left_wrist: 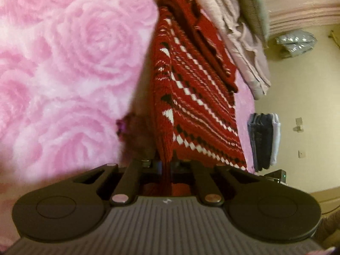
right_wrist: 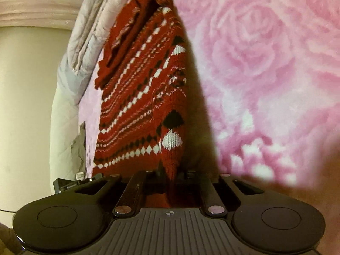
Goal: Fold clothes
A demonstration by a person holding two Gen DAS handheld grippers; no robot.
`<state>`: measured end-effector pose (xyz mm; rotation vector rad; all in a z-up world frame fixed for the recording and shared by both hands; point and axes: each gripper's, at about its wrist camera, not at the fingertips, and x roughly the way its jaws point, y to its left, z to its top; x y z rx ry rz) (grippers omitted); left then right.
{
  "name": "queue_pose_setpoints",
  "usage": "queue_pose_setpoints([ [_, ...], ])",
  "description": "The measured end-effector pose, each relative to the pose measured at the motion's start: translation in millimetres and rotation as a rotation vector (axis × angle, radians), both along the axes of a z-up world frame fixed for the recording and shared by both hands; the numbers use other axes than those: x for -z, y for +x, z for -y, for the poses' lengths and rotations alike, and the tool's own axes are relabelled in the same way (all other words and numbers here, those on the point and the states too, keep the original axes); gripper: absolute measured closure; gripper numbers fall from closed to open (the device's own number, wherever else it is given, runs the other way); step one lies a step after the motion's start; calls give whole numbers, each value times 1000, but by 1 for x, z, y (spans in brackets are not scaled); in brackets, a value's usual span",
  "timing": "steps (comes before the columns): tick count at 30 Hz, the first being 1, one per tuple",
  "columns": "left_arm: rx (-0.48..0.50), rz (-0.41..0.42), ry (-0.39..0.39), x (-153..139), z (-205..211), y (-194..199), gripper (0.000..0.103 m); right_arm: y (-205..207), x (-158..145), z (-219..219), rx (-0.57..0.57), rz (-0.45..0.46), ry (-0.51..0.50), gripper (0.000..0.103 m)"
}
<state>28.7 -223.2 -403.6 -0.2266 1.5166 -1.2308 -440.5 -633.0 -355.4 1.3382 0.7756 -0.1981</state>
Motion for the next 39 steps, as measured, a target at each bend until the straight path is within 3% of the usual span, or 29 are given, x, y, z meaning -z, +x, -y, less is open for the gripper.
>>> queue_pose_setpoints([
  [7, 21, -28, 11, -26, -33, -14, 100, -16, -20, -23, -13, -15, 2, 99],
  [15, -25, -132, 143, -33, -96, -46, 100, -50, -26, -74, -6, -123, 142, 99],
  [18, -67, -154, 97, -47, -97, -45, 100, -53, -33, -82, 18, -132, 185, 99],
  [23, -98, -127, -99, -77, -53, -13, 100, -31, -66, -46, 110, -32, 118, 99],
  [30, -137, -68, -340, -92, 69, 66, 100, 35, -113, 53, 201, 139, -46, 98],
  [32, -185, -67, -356, -83, 103, 88, 99, 61, -111, 87, 244, 140, -63, 98],
  [34, -254, -65, -297, -65, 137, 109, 98, 90, -100, 119, 315, 114, -69, 98],
  [36, -320, -50, -212, -47, 167, 128, 94, 110, -88, 145, 398, 60, -95, 64],
  [37, -338, -26, -167, -42, 176, 132, 94, 117, -82, 157, 441, 29, -114, 38],
  [38, -335, -2, -141, -40, 180, 135, 94, 123, -79, 165, 468, 2, -141, 27],
  [39, -332, 22, -114, -38, 184, 138, 93, 127, -79, 169, 469, -17, -181, 27],
])
